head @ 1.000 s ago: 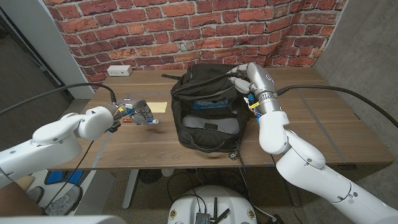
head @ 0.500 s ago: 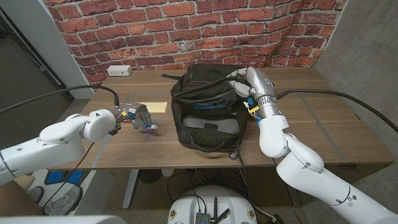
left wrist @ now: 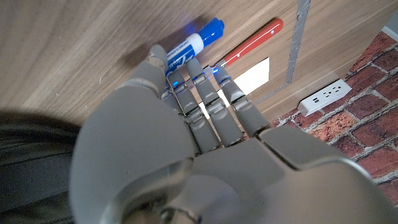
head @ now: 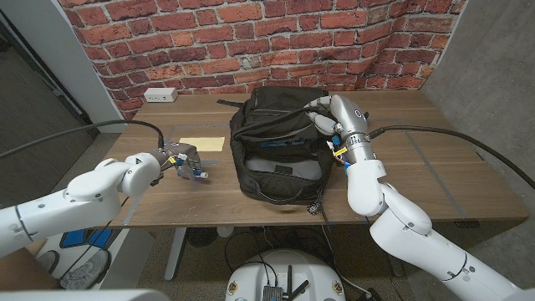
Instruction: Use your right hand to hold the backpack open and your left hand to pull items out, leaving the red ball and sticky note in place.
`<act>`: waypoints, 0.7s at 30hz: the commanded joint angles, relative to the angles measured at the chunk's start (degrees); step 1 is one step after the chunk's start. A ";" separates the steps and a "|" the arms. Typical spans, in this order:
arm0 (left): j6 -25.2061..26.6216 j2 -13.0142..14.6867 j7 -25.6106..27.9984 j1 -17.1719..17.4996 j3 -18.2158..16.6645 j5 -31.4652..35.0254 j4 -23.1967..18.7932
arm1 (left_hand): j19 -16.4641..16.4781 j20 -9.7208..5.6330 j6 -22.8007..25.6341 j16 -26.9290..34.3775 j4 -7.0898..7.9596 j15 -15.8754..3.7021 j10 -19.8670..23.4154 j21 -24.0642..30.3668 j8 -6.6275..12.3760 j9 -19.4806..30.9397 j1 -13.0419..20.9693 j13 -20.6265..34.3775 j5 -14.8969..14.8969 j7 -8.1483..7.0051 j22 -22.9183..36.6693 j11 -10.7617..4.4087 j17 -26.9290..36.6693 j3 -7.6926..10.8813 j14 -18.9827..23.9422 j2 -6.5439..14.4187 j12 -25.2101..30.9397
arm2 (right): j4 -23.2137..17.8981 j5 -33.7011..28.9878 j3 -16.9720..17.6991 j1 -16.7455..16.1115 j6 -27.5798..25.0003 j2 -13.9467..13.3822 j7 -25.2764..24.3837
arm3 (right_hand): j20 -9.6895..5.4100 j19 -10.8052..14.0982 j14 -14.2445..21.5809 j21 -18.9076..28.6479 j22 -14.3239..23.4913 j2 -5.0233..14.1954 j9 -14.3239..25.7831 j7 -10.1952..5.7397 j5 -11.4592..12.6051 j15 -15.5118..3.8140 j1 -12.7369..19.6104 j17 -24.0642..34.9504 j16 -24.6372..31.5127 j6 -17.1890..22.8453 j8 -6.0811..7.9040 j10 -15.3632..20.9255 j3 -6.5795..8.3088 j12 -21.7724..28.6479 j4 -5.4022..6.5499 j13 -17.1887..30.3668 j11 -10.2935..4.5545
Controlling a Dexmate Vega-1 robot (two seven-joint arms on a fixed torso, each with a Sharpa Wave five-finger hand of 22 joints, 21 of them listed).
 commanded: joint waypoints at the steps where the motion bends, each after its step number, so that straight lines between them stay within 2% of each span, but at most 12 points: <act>1: 1.52 -1.38 0.41 -3.37 5.01 3.91 1.27 | 0.32 -7.82 0.40 0.44 0.68 -3.52 0.59 -0.27 0.47 0.27 -0.62 0.49 0.27 -0.04 0.10 0.07 0.30 0.98 0.14 0.81 0.26 | 1.54 -1.11 0.07 -1.29 1.82 1.33 -1.06 | -8.01 -0.41 -0.41 0.05 0.09 0.55 0.23 0.17 0.20 -6.52 0.31 0.31 -0.18 0.59 0.55 -0.02 0.10 0.43 0.19 0.20 -0.03; 11: 4.20 -3.90 -0.22 -5.20 7.84 8.11 1.89 | 0.34 -7.79 0.29 0.47 0.71 -3.52 0.56 -0.26 0.42 0.26 -0.69 0.49 0.29 -0.30 0.10 0.07 0.32 1.02 0.17 0.79 0.25 | 2.30 -2.16 0.28 -1.94 2.74 2.27 -2.31 | -8.02 -0.48 -0.47 0.10 0.10 0.56 0.23 0.09 0.22 -6.52 0.34 0.35 -0.25 0.66 0.60 0.05 0.13 0.45 0.16 0.26 0.00; 21: 5.96 -4.49 -0.66 -5.20 9.20 10.88 1.55 | 0.35 -7.76 0.05 0.44 0.74 -3.51 0.48 -0.26 0.32 0.27 -0.83 0.49 0.31 -0.51 0.09 0.02 0.30 1.05 0.12 0.72 0.23 | 2.69 -2.12 0.72 -2.22 3.70 2.54 -2.07 | -8.00 -0.54 -0.41 0.17 0.12 0.54 0.23 0.13 0.23 -6.52 0.41 0.44 -0.26 0.70 0.64 0.06 0.14 0.44 0.11 0.32 0.04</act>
